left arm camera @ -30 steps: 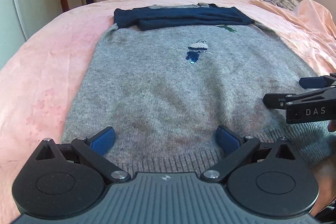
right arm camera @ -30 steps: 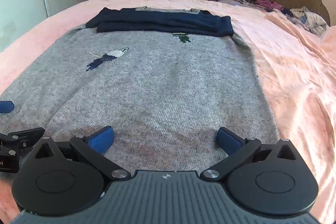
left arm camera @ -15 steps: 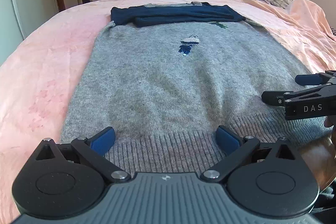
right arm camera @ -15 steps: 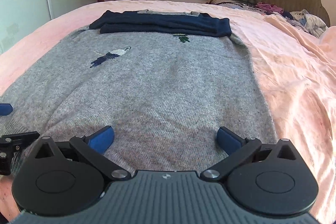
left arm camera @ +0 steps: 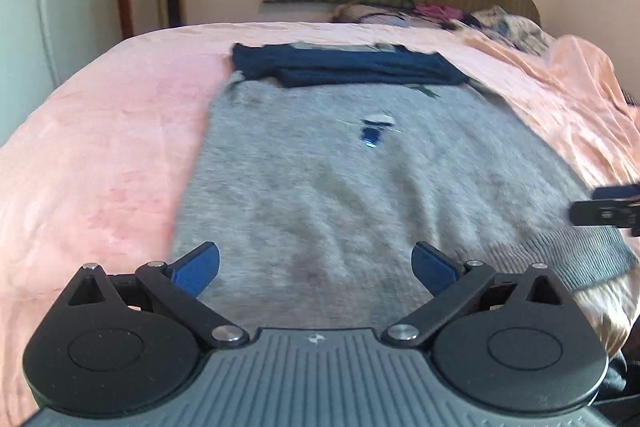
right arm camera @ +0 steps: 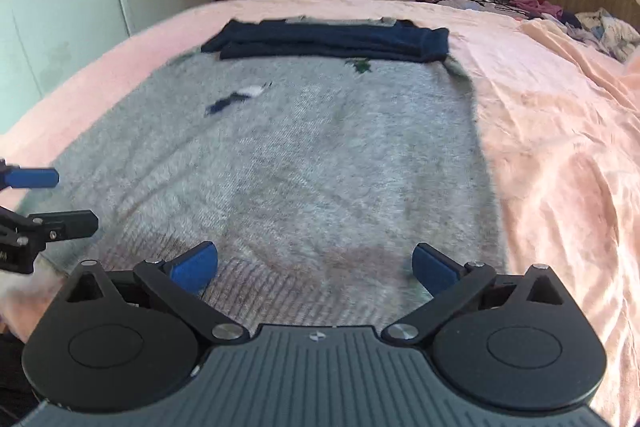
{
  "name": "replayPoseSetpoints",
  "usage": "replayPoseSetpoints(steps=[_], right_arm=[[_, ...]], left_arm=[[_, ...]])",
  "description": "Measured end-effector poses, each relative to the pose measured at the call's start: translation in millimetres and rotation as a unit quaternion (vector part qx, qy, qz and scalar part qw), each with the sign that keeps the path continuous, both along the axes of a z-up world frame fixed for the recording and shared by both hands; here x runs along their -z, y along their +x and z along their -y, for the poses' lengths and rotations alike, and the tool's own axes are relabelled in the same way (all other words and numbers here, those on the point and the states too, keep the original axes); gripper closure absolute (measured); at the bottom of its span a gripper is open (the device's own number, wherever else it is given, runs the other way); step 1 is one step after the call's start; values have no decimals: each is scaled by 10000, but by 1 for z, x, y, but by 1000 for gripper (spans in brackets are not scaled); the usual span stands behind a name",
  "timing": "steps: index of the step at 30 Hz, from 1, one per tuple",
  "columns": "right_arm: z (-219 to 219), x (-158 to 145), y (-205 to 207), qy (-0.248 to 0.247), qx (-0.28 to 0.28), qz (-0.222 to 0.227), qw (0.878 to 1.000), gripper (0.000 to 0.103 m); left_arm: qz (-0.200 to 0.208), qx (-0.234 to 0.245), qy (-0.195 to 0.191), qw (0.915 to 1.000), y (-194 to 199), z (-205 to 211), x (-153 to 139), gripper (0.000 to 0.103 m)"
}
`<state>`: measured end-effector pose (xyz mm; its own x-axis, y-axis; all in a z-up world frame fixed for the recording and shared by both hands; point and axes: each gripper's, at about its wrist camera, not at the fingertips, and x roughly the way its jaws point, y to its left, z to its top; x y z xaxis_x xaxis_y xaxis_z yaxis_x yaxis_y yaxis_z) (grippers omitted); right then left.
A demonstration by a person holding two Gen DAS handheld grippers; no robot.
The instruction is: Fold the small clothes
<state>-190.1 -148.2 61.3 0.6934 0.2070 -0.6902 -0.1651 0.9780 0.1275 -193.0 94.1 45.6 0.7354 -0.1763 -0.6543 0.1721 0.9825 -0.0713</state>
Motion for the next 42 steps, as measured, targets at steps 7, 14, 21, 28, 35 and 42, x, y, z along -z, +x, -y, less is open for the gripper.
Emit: replayPoseSetpoints(steps=[7,14,21,28,35,42], right_arm=[[133,14,-17,2771,852,-1031,9515,9],[117,27,-14,3401,105,-1503,9282,15],[115,37,-2,3119,159,-1719,9343,93],[148,-7,-12,2235,68,-1440,9640,94],[171,17,-11,2645,457,-1756,9472,79],[174,-48,50,2211,812,-400,9710,29]], left_arm=[[-1030,-299,-3309,9376,10,-105,28,0],[-1573,59,-4572,8753,25,-109,44,1],[-2090,-414,-3600,9083,44,-102,47,98],[-1898,94,-2556,9479,32,-83,17,99],[-1855,145,-2162,9584,35,-102,5,95],[73,62,-1349,9908,110,-63,-70,15]])
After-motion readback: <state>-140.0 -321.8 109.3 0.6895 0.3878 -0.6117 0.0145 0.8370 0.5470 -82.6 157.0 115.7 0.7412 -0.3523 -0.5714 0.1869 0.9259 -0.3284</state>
